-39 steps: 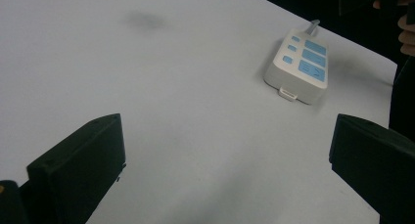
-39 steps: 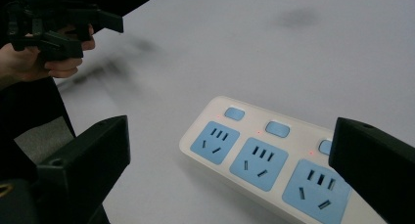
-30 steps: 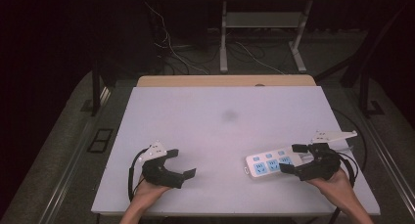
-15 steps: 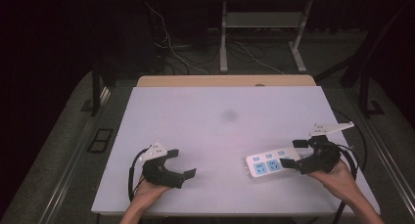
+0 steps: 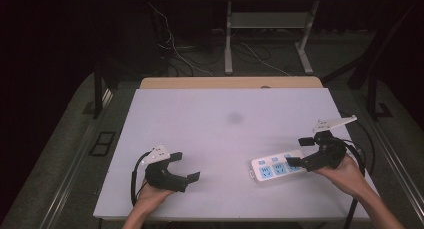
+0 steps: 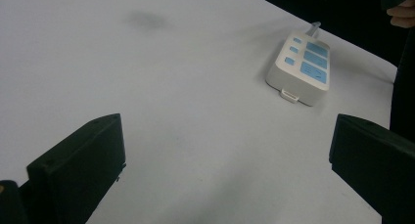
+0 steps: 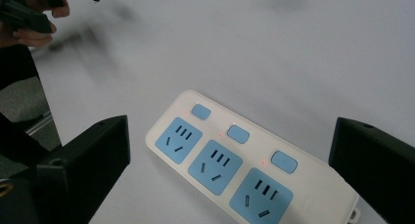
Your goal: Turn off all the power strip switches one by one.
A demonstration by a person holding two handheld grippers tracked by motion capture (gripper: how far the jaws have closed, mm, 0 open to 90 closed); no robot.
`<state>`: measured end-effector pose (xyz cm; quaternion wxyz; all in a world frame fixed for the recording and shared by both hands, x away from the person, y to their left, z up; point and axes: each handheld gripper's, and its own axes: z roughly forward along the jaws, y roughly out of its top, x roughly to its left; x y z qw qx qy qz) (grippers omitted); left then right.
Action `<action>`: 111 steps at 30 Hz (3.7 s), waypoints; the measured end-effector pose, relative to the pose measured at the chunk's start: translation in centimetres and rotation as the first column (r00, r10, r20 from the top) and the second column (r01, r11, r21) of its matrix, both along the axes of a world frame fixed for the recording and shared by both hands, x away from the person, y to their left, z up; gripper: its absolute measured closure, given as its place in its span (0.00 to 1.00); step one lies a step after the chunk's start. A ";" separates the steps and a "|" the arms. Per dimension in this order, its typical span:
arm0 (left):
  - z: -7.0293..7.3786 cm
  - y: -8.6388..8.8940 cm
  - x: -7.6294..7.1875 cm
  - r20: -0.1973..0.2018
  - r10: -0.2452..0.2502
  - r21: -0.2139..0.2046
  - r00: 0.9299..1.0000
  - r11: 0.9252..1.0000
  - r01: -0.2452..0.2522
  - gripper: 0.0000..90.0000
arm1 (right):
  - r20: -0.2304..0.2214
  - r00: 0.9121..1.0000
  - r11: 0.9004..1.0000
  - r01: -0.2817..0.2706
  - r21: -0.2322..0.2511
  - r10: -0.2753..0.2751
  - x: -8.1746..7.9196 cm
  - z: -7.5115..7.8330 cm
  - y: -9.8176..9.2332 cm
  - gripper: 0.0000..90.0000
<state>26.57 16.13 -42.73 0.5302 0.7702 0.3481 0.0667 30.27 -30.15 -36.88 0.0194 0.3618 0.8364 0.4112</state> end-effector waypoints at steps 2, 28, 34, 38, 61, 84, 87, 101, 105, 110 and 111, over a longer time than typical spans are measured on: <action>0.0 0.0 0.0 0.000 -0.001 0.001 1.000 1.000 0.001 0.00 | -0.005 1.000 1.000 -0.010 -0.012 0.010 0.3 0.1 0.1 0.02; -0.1 0.0 0.1 0.002 -0.004 0.008 1.000 1.000 0.004 0.00 | -0.056 0.998 0.990 -0.048 -0.132 0.041 2.7 -1.5 0.5 0.40; -0.1 0.0 0.1 0.004 -0.005 0.011 1.000 1.000 0.005 0.00 | -0.111 0.993 0.989 -0.061 -0.134 0.046 3.2 -2.0 0.2 0.71; -0.2 -0.1 0.1 0.000 -0.006 0.015 1.000 1.000 0.006 0.00 | -0.107 0.993 0.983 -0.068 -0.174 0.049 3.2 -2.4 0.4 0.98; -0.2 -0.1 0.1 0.005 -0.010 0.028 1.000 1.000 0.009 0.00 | -0.109 0.992 0.973 -0.078 -0.217 0.055 4.2 -4.1 0.8 1.00; -0.2 -0.2 0.1 0.004 -0.017 0.036 1.000 0.999 0.017 0.00 | -0.089 0.995 0.981 -0.069 -0.182 0.053 4.0 -4.6 0.4 1.00; -0.3 -0.2 0.1 0.003 -0.015 0.032 1.000 0.999 0.015 0.00 | -0.086 0.995 0.982 -0.069 -0.177 0.054 4.0 -4.6 0.3 1.00; -0.2 0.0 0.2 0.004 -0.009 0.027 1.000 1.000 0.009 0.00 | -0.079 0.995 0.979 -0.072 -0.189 0.058 3.9 -4.5 0.4 1.00; -0.2 0.0 0.2 0.003 -0.010 0.027 1.000 1.000 0.010 0.00 | -0.092 0.993 0.979 -0.086 -0.186 0.069 3.6 -4.1 0.5 1.00; -0.2 0.0 0.2 0.002 -0.011 0.025 1.000 1.000 0.011 0.00 | -0.089 0.993 0.974 -0.098 -0.204 0.081 3.2 -4.0 0.9 1.00; -0.2 0.0 0.2 0.002 -0.011 0.025 1.000 1.000 0.010 0.00 | -0.085 0.993 0.974 -0.102 -0.201 0.086 3.2 -3.9 1.0 1.00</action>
